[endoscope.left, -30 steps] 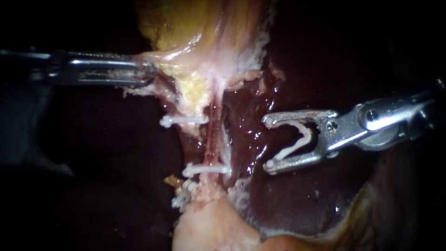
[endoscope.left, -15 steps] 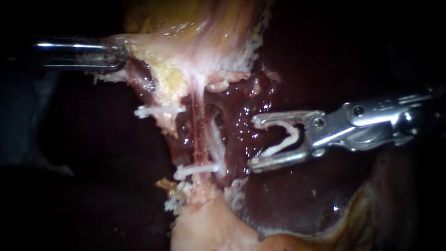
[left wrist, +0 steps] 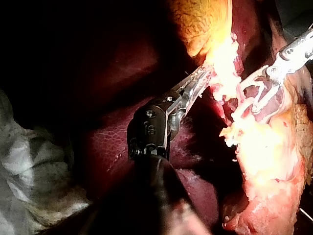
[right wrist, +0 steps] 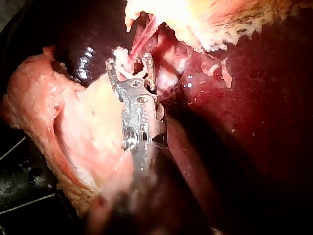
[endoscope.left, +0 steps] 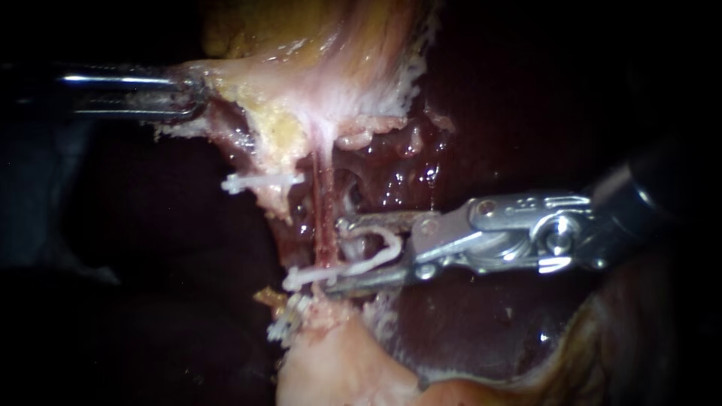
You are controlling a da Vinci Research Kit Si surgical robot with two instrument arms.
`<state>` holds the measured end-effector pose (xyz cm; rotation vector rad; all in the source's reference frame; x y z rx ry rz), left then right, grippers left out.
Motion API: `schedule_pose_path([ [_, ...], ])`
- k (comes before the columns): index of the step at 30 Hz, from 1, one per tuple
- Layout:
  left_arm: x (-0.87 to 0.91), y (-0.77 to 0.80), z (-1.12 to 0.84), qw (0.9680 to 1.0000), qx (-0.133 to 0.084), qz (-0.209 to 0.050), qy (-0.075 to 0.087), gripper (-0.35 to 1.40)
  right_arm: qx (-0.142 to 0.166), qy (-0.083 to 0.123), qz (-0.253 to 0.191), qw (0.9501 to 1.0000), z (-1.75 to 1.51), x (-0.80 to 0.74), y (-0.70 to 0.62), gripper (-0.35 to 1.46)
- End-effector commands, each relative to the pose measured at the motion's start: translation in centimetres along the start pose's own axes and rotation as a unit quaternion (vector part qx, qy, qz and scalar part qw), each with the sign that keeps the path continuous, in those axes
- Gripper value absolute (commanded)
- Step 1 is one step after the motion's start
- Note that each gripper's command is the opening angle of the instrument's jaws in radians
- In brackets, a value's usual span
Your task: Clipping second clip right tube
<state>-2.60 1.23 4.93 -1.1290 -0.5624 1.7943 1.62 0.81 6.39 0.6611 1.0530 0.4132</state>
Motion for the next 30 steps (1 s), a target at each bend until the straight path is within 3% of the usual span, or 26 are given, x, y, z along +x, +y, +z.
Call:
schedule_pose_path([
  [1, 0.00, 0.00, 0.00, 1.0000, 0.000, 0.000, 0.000, -0.35, 0.002, 0.006, 0.001, 1.0000, 0.03, 0.01, 0.01, 0.49],
  [6, 0.00, -0.01, 0.00, 1.0000, 0.000, 0.000, 0.000, -0.35, 0.011, 0.023, 0.011, 0.9996, 0.17, 0.06, 0.04, 0.49],
  [12, -0.01, -0.01, 0.00, 1.0000, 0.000, 0.000, 0.000, -0.35, 0.046, 0.052, 0.016, 0.9975, 0.23, 0.10, -0.01, 0.49],
  [16, -0.01, -0.01, 0.00, 1.0000, 0.000, 0.000, 0.000, -0.35, 0.082, 0.070, 0.019, 0.9940, 0.23, 0.14, -0.12, 0.48],
  [21, -0.01, -0.01, 0.00, 1.0000, 0.000, 0.000, 0.000, -0.35, 0.124, 0.072, 0.010, 0.9896, 0.24, 0.19, -0.34, 0.46],
  [26, -0.01, -0.01, 0.00, 1.0000, 0.000, 0.000, 0.000, -0.35, 0.144, 0.075, 0.001, 0.9867, 0.26, 0.25, -0.52, 0.45],
  [30, -0.01, -0.01, 0.00, 1.0000, 0.000, 0.000, 0.000, -0.35, 0.147, 0.076, 0.000, 0.9862, 0.26, 0.29, -0.55, 0.42],
])
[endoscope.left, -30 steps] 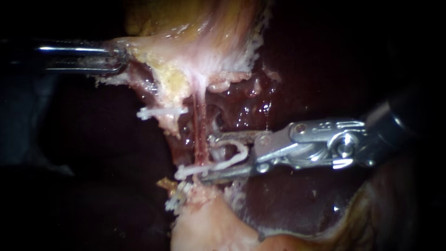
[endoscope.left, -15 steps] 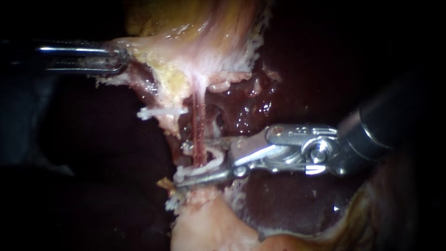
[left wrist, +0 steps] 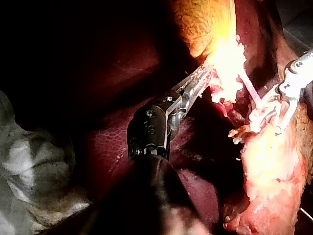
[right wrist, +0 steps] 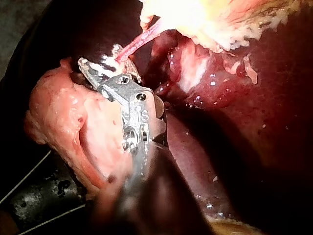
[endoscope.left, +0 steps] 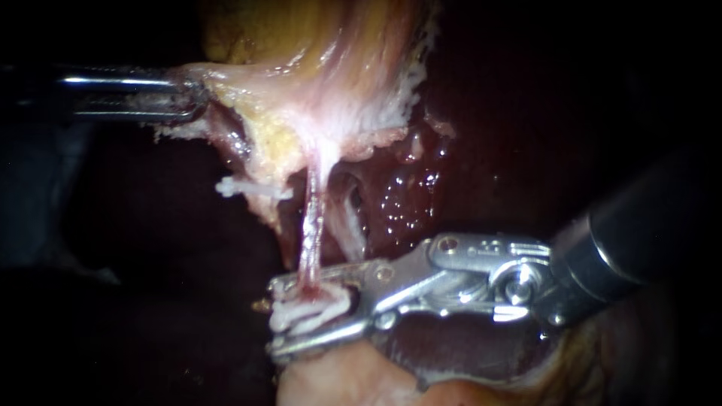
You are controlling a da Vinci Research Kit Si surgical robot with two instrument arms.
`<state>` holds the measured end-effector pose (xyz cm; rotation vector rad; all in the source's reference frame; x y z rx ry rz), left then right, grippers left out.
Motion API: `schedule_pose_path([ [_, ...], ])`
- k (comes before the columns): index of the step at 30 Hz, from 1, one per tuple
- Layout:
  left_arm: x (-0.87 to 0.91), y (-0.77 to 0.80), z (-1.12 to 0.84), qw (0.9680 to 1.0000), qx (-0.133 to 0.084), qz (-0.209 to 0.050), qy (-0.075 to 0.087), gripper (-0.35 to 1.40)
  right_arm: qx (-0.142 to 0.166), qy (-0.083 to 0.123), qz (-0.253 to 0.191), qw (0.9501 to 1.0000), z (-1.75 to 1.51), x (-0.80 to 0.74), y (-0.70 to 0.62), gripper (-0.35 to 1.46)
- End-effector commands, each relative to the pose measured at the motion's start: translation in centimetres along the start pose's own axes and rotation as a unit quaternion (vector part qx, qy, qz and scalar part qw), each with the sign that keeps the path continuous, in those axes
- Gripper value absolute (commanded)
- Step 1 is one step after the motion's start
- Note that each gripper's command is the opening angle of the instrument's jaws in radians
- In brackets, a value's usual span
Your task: Clipping second clip right tube
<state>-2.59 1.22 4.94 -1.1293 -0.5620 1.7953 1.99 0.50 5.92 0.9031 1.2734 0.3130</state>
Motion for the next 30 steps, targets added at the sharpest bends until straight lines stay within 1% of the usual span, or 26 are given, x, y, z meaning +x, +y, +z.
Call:
schedule_pose_path([
  [1, 0.00, 0.00, 0.00, 1.0000, 0.000, 0.000, 0.000, -0.35, 0.000, 0.000, 0.000, 1.0000, -0.01, 0.01, 0.01, 0.41],
  [7, 0.00, 0.00, 0.00, 1.0000, 0.000, 0.000, 0.000, -0.35, -0.003, 0.001, 0.001, 1.0000, -0.07, 0.02, 0.07, 0.23],
  [11, 0.00, 0.00, 0.00, 1.0000, 0.000, 0.000, 0.000, -0.35, -0.003, 0.001, 0.010, 0.9999, -0.09, 0.01, 0.10, 0.05],
  [16, 0.00, 0.00, 0.00, 1.0000, 0.000, 0.000, 0.000, -0.35, -0.006, 0.003, 0.022, 0.9997, -0.12, 0.01, 0.13, -0.23],
  [18, 0.00, 0.00, 0.00, 1.0000, 0.000, 0.000, 0.000, -0.35, -0.006, 0.003, 0.040, 0.9992, -0.13, 0.00, 0.15, -0.35],
  [19, 0.00, 0.00, 0.00, 1.0000, 0.000, 0.000, 0.000, -0.35, -0.007, 0.004, 0.049, 0.9988, -0.14, 0.00, 0.16, -0.35],
  [22, 0.00, 0.00, 0.00, 1.0000, 0.000, 0.000, 0.000, -0.35, -0.005, 0.003, 0.049, 0.9988, -0.16, -0.01, 0.18, -0.35],
  [30, 0.00, -0.02, 0.00, 1.0000, 0.000, 0.000, 0.000, -0.35, -0.005, 0.004, 0.048, 0.9988, -0.17, -0.03, 0.19, -0.35],
])
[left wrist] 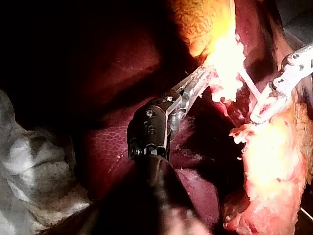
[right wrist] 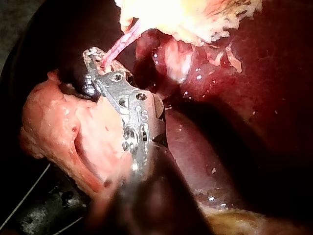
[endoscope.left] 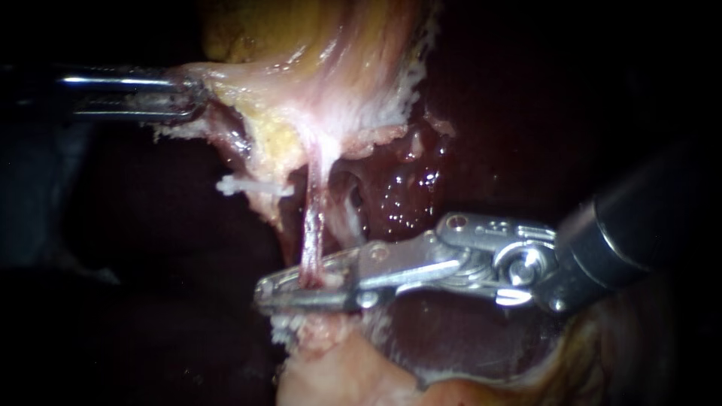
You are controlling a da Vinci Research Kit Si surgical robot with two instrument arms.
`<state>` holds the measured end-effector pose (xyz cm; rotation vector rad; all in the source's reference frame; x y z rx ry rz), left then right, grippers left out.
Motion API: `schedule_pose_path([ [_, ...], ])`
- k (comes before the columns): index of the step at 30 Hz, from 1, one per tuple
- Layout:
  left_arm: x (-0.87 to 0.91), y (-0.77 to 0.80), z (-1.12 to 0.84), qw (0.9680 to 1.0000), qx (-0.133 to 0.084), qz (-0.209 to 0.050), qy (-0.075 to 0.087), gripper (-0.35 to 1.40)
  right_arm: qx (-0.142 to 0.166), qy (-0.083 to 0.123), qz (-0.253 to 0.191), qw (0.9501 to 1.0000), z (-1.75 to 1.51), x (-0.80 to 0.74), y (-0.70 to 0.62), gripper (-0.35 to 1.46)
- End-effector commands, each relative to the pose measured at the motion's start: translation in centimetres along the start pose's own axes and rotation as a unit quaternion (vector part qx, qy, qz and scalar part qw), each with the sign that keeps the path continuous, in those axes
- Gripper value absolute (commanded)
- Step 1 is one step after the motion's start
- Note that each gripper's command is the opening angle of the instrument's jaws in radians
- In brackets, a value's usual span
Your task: Clipping second clip right tube
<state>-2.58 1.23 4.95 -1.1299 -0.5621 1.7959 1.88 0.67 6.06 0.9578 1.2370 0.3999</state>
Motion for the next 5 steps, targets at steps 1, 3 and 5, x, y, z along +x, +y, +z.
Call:
schedule_pose_path([
  [1, -0.01, -0.01, 0.01, 1.0000, 0.000, 0.000, 0.000, -0.35, 0.000, 0.000, -0.001, 1.0000, 0.00, -0.01, 0.00, -0.35],
  [3, -0.01, -0.01, 0.01, 1.0000, 0.000, 0.000, 0.000, -0.35, 0.000, 0.000, -0.001, 1.0000, 0.00, -0.02, 0.00, -0.35],
  [5, -0.01, -0.01, 0.01, 1.0000, 0.000, 0.000, 0.000, -0.35, 0.000, 0.000, -0.001, 1.0000, 0.00, -0.03, 0.01, -0.35],
])
